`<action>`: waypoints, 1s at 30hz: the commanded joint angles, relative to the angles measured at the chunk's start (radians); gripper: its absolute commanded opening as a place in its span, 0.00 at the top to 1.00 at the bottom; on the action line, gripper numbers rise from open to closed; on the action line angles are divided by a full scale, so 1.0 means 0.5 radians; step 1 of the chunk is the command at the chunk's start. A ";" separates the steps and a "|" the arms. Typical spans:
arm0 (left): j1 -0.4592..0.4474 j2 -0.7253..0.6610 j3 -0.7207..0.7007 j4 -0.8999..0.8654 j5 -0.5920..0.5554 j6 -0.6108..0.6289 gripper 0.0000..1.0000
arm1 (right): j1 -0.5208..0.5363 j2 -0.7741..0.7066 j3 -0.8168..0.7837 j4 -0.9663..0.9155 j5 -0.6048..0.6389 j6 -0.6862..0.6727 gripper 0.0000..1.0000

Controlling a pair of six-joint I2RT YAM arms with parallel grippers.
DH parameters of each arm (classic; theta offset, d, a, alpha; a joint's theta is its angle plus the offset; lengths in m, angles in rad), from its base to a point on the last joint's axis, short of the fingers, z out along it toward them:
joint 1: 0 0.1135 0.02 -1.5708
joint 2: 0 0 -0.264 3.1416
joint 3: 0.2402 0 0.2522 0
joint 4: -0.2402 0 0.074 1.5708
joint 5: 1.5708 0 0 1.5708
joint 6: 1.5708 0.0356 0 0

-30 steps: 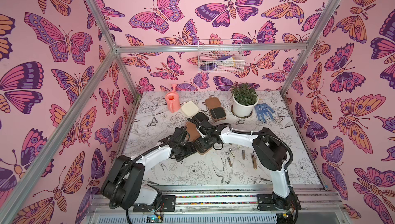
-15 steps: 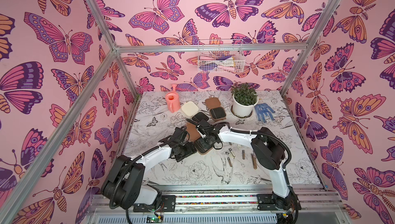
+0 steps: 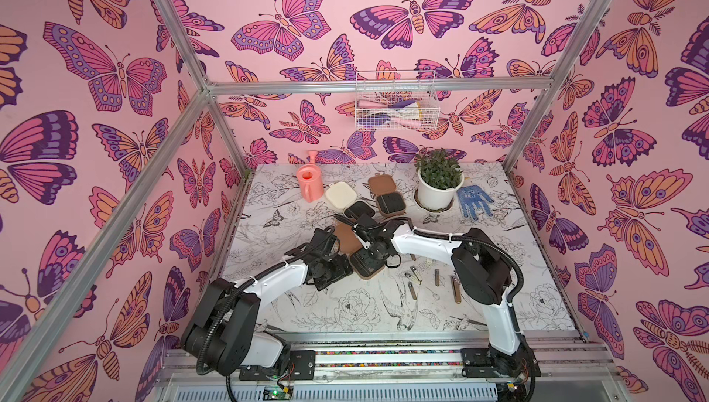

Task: Organize nail clipper sets
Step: Place the nail clipper in the storage box, then adjust the nail clipper in the storage box.

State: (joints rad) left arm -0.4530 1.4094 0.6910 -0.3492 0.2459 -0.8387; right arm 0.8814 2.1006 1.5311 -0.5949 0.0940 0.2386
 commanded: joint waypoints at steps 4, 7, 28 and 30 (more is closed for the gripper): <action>-0.012 -0.008 -0.032 -0.059 -0.016 0.021 0.16 | 0.004 -0.115 0.063 -0.071 -0.019 0.016 0.73; -0.014 -0.008 -0.032 -0.057 -0.018 0.020 0.16 | 0.004 -0.136 0.070 -0.065 -0.016 0.027 0.73; -0.015 -0.015 -0.033 -0.059 -0.022 0.021 0.16 | 0.004 -0.192 -0.131 -0.071 -0.108 0.110 0.95; -0.014 -0.013 -0.033 -0.056 -0.019 0.021 0.16 | 0.003 -0.191 -0.150 -0.059 -0.105 0.120 0.96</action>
State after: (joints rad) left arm -0.4530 1.4090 0.6903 -0.3492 0.2455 -0.8387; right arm 0.8814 2.0178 1.4666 -0.6144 0.0528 0.2737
